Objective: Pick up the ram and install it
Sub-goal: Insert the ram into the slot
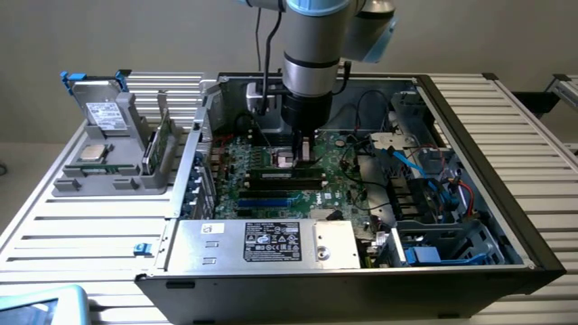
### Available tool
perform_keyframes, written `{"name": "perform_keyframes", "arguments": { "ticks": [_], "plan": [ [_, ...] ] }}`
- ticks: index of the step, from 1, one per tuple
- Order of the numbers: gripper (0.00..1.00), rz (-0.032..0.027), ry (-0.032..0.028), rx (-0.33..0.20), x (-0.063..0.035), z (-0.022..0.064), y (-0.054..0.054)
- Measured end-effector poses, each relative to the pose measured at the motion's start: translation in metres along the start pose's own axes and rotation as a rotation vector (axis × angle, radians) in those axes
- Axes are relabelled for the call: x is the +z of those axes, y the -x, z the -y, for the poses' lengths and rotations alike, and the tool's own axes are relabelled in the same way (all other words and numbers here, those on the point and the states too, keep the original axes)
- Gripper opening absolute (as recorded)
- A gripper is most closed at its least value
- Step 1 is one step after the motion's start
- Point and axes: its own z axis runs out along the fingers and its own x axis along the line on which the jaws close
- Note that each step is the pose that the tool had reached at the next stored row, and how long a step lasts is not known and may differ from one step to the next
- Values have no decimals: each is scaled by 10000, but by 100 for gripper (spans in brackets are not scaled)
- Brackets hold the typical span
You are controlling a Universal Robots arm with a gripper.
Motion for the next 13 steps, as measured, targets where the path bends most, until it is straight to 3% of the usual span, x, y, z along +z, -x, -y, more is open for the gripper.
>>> {"name": "perform_keyframes", "arguments": {
  "ticks": [13],
  "plan": [
    [14,-21,1,1,54,-4,-9]
  ]
}}
